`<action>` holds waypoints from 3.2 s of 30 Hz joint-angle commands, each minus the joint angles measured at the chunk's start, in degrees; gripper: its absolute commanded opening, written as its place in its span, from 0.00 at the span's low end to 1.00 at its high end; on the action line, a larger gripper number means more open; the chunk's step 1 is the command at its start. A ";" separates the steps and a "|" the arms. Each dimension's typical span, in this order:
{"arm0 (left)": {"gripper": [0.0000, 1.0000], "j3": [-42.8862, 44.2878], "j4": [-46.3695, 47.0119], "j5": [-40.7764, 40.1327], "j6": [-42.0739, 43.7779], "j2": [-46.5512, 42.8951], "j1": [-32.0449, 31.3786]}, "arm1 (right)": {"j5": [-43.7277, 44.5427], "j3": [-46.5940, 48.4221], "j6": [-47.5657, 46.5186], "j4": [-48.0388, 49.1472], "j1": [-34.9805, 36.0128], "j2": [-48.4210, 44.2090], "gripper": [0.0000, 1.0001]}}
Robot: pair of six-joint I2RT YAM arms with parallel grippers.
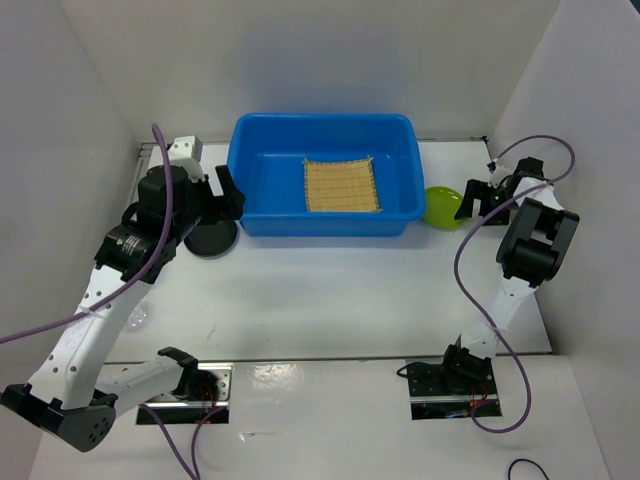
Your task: Place the mixed dishes into the plastic bin
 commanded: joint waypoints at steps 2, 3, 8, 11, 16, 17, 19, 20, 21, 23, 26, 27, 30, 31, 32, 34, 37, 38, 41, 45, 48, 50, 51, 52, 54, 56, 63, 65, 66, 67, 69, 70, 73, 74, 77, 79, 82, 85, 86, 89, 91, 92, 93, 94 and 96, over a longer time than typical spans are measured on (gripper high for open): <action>1.00 -2.46 -1.47 -0.76 1.55 -0.62 0.18 | -7.44 3.28 1.11 -0.17 0.42 2.56 0.99; 1.00 -2.47 -1.47 -0.76 1.55 -0.62 0.71 | -8.75 3.28 1.11 -0.17 0.42 2.56 0.99; 1.00 -4.14 -1.47 0.39 1.55 -0.62 1.23 | -10.34 2.75 3.56 3.26 0.42 5.90 0.99; 1.00 -4.67 -1.47 0.39 1.02 -1.15 1.24 | -13.85 5.20 4.88 3.09 0.42 9.49 0.93; 1.00 -5.20 -2.00 0.91 1.02 -2.37 1.76 | -15.09 7.23 5.50 2.47 0.42 12.84 0.58; 1.00 -5.89 -2.00 0.91 1.02 -2.38 1.77 | -15.09 7.24 5.50 2.47 0.42 12.85 0.52; 1.00 -6.42 -2.00 1.44 1.02 -2.90 1.77 | -15.09 6.54 6.03 2.99 0.42 12.85 0.32; 1.00 -6.95 -2.00 1.44 1.02 -2.91 2.38 | -15.09 6.01 6.90 3.52 0.42 11.80 0.26; 1.00 -6.95 -2.00 1.44 1.02 -2.91 2.38 | -14.48 5.40 7.78 4.66 -0.27 9.97 0.20; 1.00 -6.95 -2.00 2.06 1.02 -3.43 2.38 | -13.95 2.59 8.83 6.16 -0.89 7.15 0.07; 1.00 -7.48 -2.00 2.06 1.02 -4.04 2.91 | -12.02 -1.89 9.54 8.62 -0.90 -0.23 0.00; 1.00 -7.48 -2.00 2.06 1.54 -4.05 2.91 | -10.97 -3.12 9.54 9.49 -0.20 -2.16 0.00; 1.00 -8.01 -2.00 2.58 1.55 -4.57 2.91 | -8.76 -10.48 10.68 11.69 1.12 -12.68 0.00; 1.00 -8.62 -2.00 2.58 1.55 -4.58 2.91 | -7.98 -11.82 11.82 13.00 1.13 -14.73 0.00; 1.00 -8.62 -2.00 2.58 1.55 -5.19 3.43 | -7.28 -12.79 11.83 13.02 1.13 -16.58 0.00; 1.00 -9.23 -1.47 3.11 1.55 -5.19 3.44 | -6.04 -15.26 12.36 13.71 1.13 -22.01 0.00; 1.00 -9.24 -1.47 3.11 1.55 -5.19 3.44 | -2.18 -17.63 12.97 14.77 1.13 -29.56 0.00; 1.00 -9.24 -1.47 3.63 1.55 -5.19 3.44 | 0.70 -18.16 12.97 14.78 1.13 -31.52 0.00; 1.00 -9.24 -1.47 3.64 1.55 -5.72 3.44 | 11.47 -18.16 12.97 15.39 3.58 -38.73 0.00; 1.00 -9.24 -1.47 3.64 1.55 -5.72 3.44 | 27.42 -16.94 12.97 17.58 11.99 -46.64 0.00; 1.00 -9.24 -0.94 3.64 1.02 -5.72 3.44 | 31.83 -14.31 12.36 17.59 15.88 -48.94 0.00; 1.00 -9.77 -0.94 3.64 1.02 -5.72 3.44 | 31.32 -10.28 12.88 15.40 19.05 -48.94 0.00; 1.00 -9.77 -0.33 3.64 1.02 -5.72 3.44 | 27.23 -8.51 12.88 14.43 19.75 -47.90 0.00; 1.00 -10.29 -0.33 3.64 1.02 -5.72 3.44 | 24.05 -6.76 12.88 13.64 19.76 -47.10 0.00; 1.00 -10.29 -0.33 4.16 0.41 -5.72 3.44 | 18.78 -1.83 14.72 11.89 20.55 -43.52 0.00; 1.00 -10.82 0.29 4.17 -0.21 -5.19 3.96 | 11.82 5.45 14.73 9.25 23.79 -38.68 0.00; 1.00 -12.67 0.90 7.51 -1.88 -3.35 7.48 | 1.70 24.18 11.92 0.54 30.91 -11.71 0.00; 1.00 -13.19 0.90 8.12 -1.88 -2.82 9.58 | 1.09 26.91 11.92 -0.25 31.44 -7.48 0.00; 1.00 -13.19 0.90 8.12 -1.88 -2.12 10.20 | 1.08 29.79 11.92 -0.78 31.45 -3.28 0.00; 1.00 -13.19 0.90 8.12 -1.88 -2.12 10.90 | 0.56 31.04 11.92 -1.91 31.45 -1.41 0.00; 1.00 -13.19 0.29 7.51 -1.88 -0.71 13.18 | 0.55 33.85 10.69 -2.62 31.45 1.85 0.00; 1.00 -13.19 0.29 7.51 -1.88 0.07 13.89 | -0.05 34.39 10.69 -2.63 31.97 4.56 0.00; 1.00 -13.72 0.81 7.51 -2.41 0.61 16.88 | 0.99 37.29 10.16 -3.15 32.68 9.39 0.00; 1.00 -14.24 0.81 7.51 -2.41 0.61 17.49 | 0.99 38.25 9.55 -3.15 33.29 10.55 0.00; 0.99 -14.78 1.34 8.65 -2.41 1.22 19.16 | 2.22 42.12 9.02 -4.47 34.00 15.20 0.01; 0.99 -15.30 1.34 8.65 -2.41 1.22 19.17 | 4.59 45.28 8.49 -5.08 35.48 18.10 0.13; 0.99 -15.83 1.34 8.04 -2.41 0.61 19.17 | 7.40 48.10 7.87 -5.61 36.80 19.61 0.29; 0.97 -16.44 1.34 6.46 -2.41 -0.01 19.17 | 8.72 48.90 7.35 -6.14 37.33 19.62 0.55; 0.97 -16.45 1.34 6.45 -2.41 -0.01 19.17 | 9.60 48.90 7.35 -6.14 37.34 19.09 0.58; 0.96 -16.97 1.34 4.96 -3.72 -0.01 19.17 | 12.50 45.14 7.35 -6.14 37.34 13.48 0.79; 0.95 -17.50 2.05 4.96 -4.95 0.61 20.39 | 13.03 42.32 7.35 -5.35 36.64 6.46 0.84; 0.95 -18.02 3.26 4.96 -5.74 1.39 20.92 | 13.03 39.17 7.35 -5.35 35.94 3.82 0.84; 0.94 -18.03 3.88 5.57 -7.66 1.92 21.62 | 13.03 37.14 7.35 -5.35 35.93 -2.12 0.84; 0.94 -18.03 3.89 6.27 -8.64 3.67 22.33 | 12.51 34.68 7.35 -5.35 35.06 -5.49 0.85; 0.91 -18.03 4.51 6.28 -13.54 6.57 25.14 | 11.80 25.02 6.56 -5.35 33.91 -16.08 0.90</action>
